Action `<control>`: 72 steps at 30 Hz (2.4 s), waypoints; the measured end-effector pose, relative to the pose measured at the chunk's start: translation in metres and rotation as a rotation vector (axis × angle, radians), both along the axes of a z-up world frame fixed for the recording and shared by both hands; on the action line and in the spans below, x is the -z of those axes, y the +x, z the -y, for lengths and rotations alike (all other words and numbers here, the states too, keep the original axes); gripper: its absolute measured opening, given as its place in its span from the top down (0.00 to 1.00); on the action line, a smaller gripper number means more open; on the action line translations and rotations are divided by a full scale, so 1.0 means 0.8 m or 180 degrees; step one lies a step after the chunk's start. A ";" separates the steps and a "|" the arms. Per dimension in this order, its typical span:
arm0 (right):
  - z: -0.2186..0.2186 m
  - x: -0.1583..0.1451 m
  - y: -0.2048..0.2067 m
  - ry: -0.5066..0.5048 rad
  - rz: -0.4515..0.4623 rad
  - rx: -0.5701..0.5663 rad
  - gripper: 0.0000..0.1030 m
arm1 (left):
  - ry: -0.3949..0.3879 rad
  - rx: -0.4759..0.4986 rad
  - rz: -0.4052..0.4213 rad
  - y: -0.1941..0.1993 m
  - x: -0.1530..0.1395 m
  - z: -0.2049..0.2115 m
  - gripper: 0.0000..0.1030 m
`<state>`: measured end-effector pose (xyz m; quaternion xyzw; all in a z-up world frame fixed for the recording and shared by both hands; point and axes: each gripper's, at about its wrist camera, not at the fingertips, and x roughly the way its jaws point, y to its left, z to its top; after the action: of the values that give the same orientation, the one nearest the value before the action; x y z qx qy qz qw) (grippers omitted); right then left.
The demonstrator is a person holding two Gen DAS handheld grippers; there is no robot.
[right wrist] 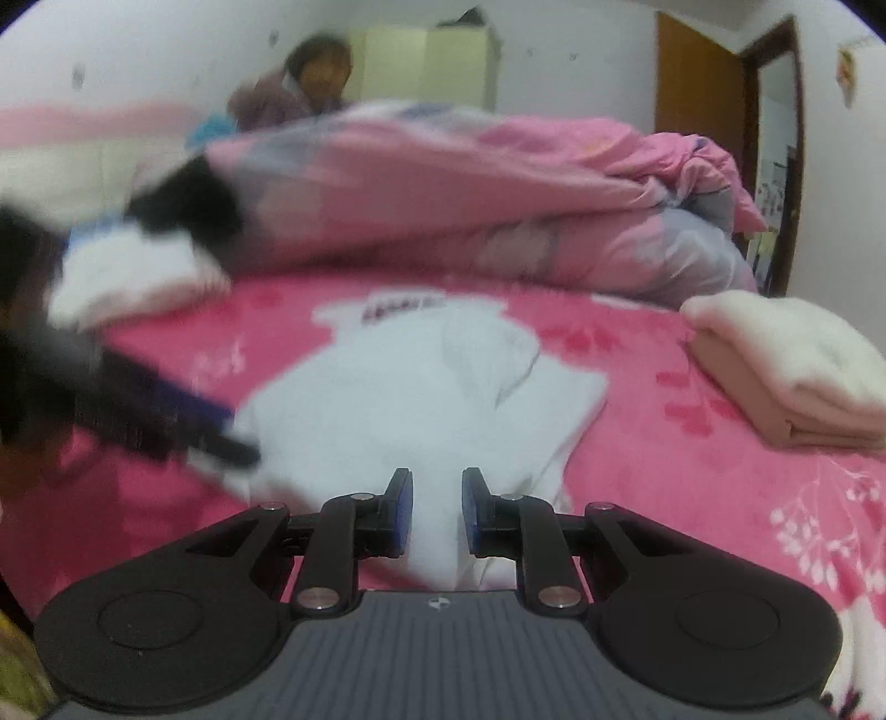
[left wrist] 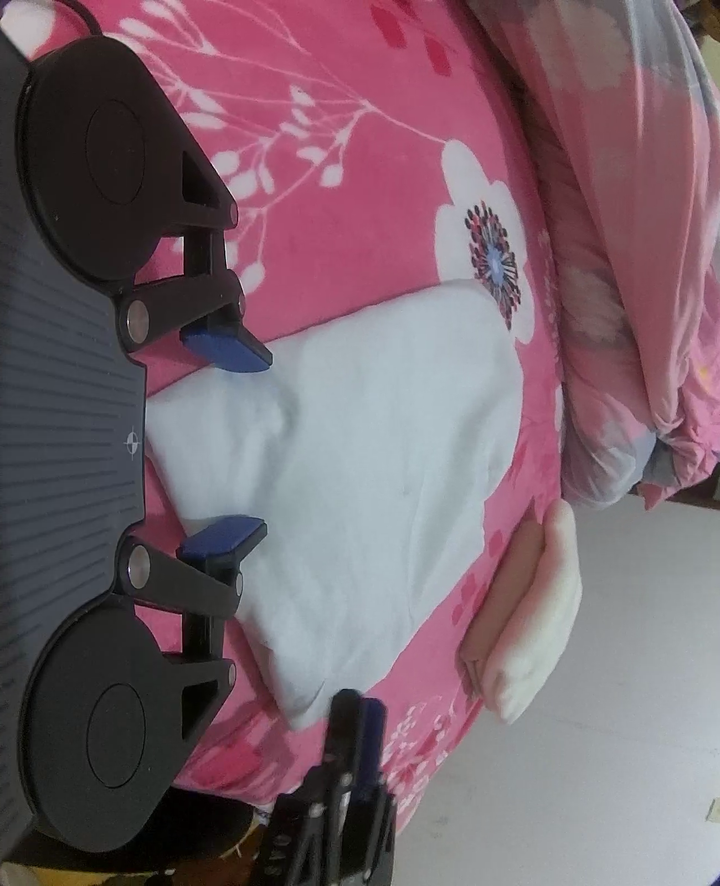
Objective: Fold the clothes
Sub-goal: 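Sweep the open right gripper across the folded white shirt to flatten it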
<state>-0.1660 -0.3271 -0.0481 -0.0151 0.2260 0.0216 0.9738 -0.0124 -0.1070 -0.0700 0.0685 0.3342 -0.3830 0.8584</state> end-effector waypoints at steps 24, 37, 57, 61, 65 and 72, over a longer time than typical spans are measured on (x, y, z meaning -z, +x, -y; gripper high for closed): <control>0.060 0.028 0.182 0.0501 -0.0700 -0.0127 0.81 | -0.0127 -0.0025 -0.0075 0.001 0.008 -0.007 0.39; 0.074 -0.010 0.233 0.0797 -0.0531 -0.0371 0.80 | -0.0221 -0.0003 -0.0146 0.005 0.011 -0.012 0.39; 0.104 0.015 0.327 0.0919 -0.0940 0.0139 0.82 | -0.0323 0.0094 -0.0204 0.005 0.012 -0.019 0.39; 0.102 -0.044 0.270 0.0827 -0.0725 0.0105 0.81 | -0.0347 0.0082 -0.0261 0.008 0.010 -0.019 0.39; 0.075 -0.100 0.188 0.0669 -0.0548 -0.0073 0.81 | -0.0278 0.0053 -0.0255 0.008 0.002 -0.018 0.39; -0.007 -0.075 0.095 0.0463 -0.0655 -0.0280 0.81 | -0.0238 -0.0067 -0.0044 0.000 -0.030 -0.021 0.39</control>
<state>-0.0899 -0.3214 0.0119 0.0481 0.3217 0.0820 0.9420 -0.0123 -0.0905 -0.0456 0.0303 0.3262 -0.3866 0.8621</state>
